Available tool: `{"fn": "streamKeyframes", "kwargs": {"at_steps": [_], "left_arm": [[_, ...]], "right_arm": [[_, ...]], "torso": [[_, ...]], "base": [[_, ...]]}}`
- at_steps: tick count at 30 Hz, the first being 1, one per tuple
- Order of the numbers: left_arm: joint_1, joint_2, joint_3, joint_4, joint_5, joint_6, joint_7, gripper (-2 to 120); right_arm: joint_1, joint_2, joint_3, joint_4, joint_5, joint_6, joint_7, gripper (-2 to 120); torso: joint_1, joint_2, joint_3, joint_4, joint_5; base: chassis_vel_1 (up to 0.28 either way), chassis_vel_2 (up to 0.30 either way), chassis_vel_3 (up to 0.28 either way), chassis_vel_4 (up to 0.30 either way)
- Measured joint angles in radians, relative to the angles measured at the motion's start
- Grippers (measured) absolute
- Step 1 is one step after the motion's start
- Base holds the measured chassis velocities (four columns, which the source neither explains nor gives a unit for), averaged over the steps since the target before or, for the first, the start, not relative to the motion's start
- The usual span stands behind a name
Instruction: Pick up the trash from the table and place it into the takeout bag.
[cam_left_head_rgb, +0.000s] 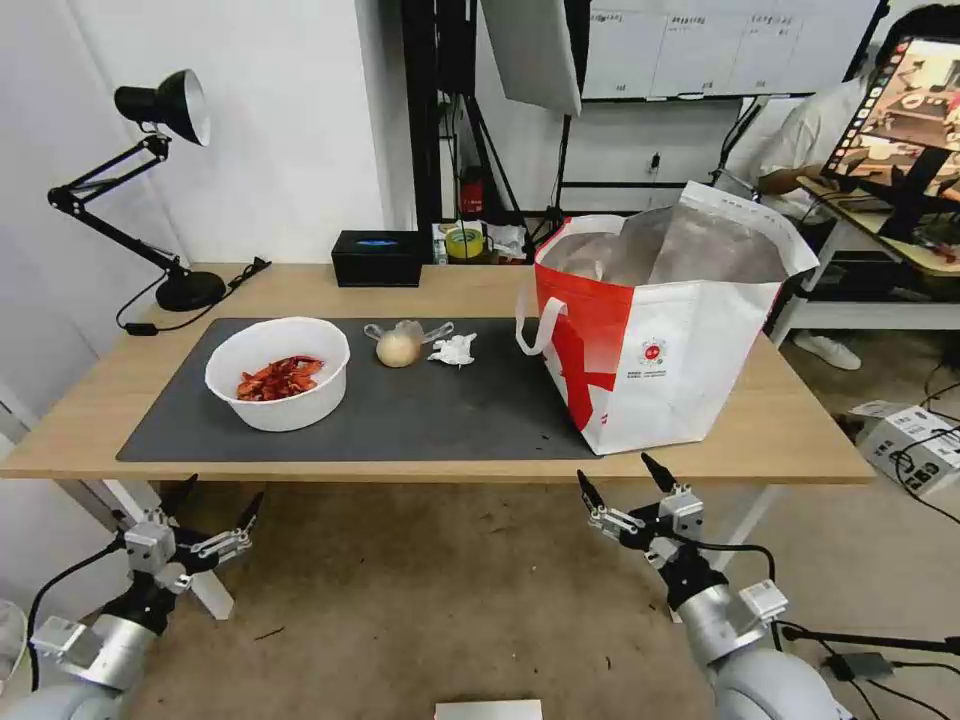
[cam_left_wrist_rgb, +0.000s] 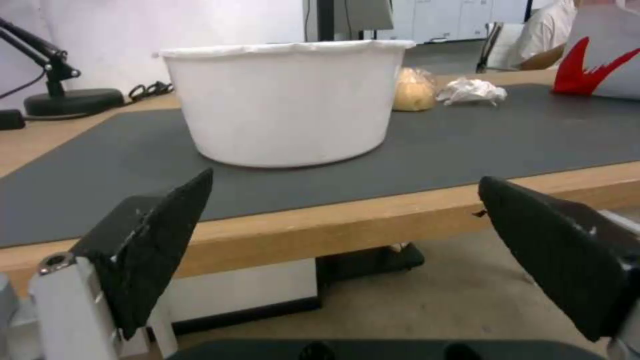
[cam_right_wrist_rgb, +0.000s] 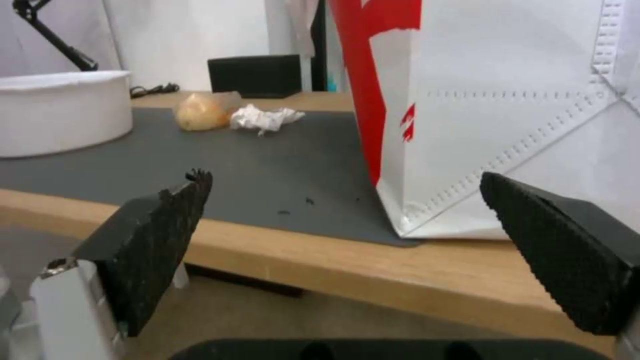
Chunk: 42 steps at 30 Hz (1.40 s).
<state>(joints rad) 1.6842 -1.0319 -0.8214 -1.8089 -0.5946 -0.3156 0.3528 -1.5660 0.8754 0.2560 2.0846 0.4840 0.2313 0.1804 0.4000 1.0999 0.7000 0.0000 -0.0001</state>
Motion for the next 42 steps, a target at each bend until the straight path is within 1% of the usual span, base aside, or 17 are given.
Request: {"fn": "streamKeyframes", "kwargs": {"at_steps": [4,11,24,28,30,31,34,35,36,37,38,39,40,42], "left_arm": [[-0.007,0.004,0.005,0.001,0.000,0.002,0.000,100],[-0.006,0.004,0.012,0.000,0.001,0.003,0.003,100],[-0.010,0.009,0.019,0.001,0.002,0.004,0.004,100],[-0.015,0.011,0.021,0.002,0.002,0.004,0.004,100],[-0.020,0.012,0.024,0.003,0.003,0.004,0.004,100],[-0.020,0.012,0.024,0.003,0.003,0.004,0.004,100],[-0.030,0.010,0.032,0.000,0.007,0.005,0.004,100],[-0.030,0.010,0.032,0.000,0.007,0.005,0.004,100],[-0.043,0.013,0.045,0.000,0.009,0.005,0.001,100],[-0.059,0.023,0.066,0.001,0.011,0.007,0.002,100],[-0.075,0.034,0.086,0.001,0.012,0.011,0.000,100],[-0.075,0.034,0.086,0.001,0.012,0.011,0.000,100],[-0.078,0.037,0.094,-0.001,0.013,0.013,0.000,100],[-0.072,0.038,0.093,-0.006,0.016,0.014,0.000,100]], "right_arm": [[-0.018,0.023,-0.003,-0.002,-0.012,0.000,0.000,100],[-0.029,0.035,-0.009,-0.006,-0.017,0.001,-0.003,100],[-0.015,0.038,-0.013,-0.006,-0.015,0.001,-0.004,100],[0.016,0.026,-0.036,-0.001,-0.013,-0.002,-0.008,100],[0.068,0.010,-0.067,0.005,-0.007,-0.021,-0.009,100],[0.068,0.010,-0.067,0.005,-0.007,-0.021,-0.009,100],[0.209,-0.024,-0.145,0.021,0.031,-0.079,-0.008,100],[0.209,-0.024,-0.145,0.021,0.031,-0.079,-0.008,100],[0.255,-0.033,-0.173,0.028,0.043,-0.104,-0.006,100],[0.273,-0.036,-0.181,0.036,0.047,-0.119,-0.004,100],[0.297,-0.038,-0.197,0.046,0.053,-0.143,0.000,100],[0.297,-0.038,-0.197,0.046,0.053,-0.143,0.000,100],[0.322,-0.040,-0.217,0.048,0.057,-0.160,0.003,100],[0.405,-0.042,-0.282,0.029,0.068,-0.188,0.008,100]], "torso": [[0.000,0.000,0.000,-0.0001,0.0002],[0.000,0.000,0.000,0.0000,0.0001],[0.000,0.000,0.000,0.0000,0.0001],[0.000,0.000,0.000,-0.0001,0.0001],[0.000,0.000,0.000,-0.0001,0.0001],[0.000,0.000,0.000,-0.0001,0.0001],[0.000,0.000,0.000,0.0003,0.0000],[0.000,0.000,0.000,0.0003,0.0000],[0.000,0.000,0.000,0.0012,0.0003],[0.000,0.000,0.000,0.0011,0.0001],[0.000,0.000,0.000,-0.0005,-0.0002],[0.000,0.000,0.000,-0.0005,-0.0002],[0.000,0.000,0.000,-0.0011,-0.0002],[0.000,0.000,0.000,-0.0004,0.0000]], "base": [[0.000,0.000,0.000,0.000],[0.000,0.000,0.000,0.000],[0.000,0.000,0.000,0.000],[0.000,0.000,0.000,0.000],[0.000,0.000,0.000,0.000],[0.000,0.000,0.000,0.000],[0.000,0.000,0.000,0.000],[0.000,0.000,0.000,0.000],[0.000,0.000,0.000,0.000],[0.000,0.000,0.000,0.000],[0.000,0.000,0.000,0.000],[0.000,0.000,0.000,0.000],[0.000,0.000,0.000,0.000],[0.000,0.000,0.000,0.000]]}}
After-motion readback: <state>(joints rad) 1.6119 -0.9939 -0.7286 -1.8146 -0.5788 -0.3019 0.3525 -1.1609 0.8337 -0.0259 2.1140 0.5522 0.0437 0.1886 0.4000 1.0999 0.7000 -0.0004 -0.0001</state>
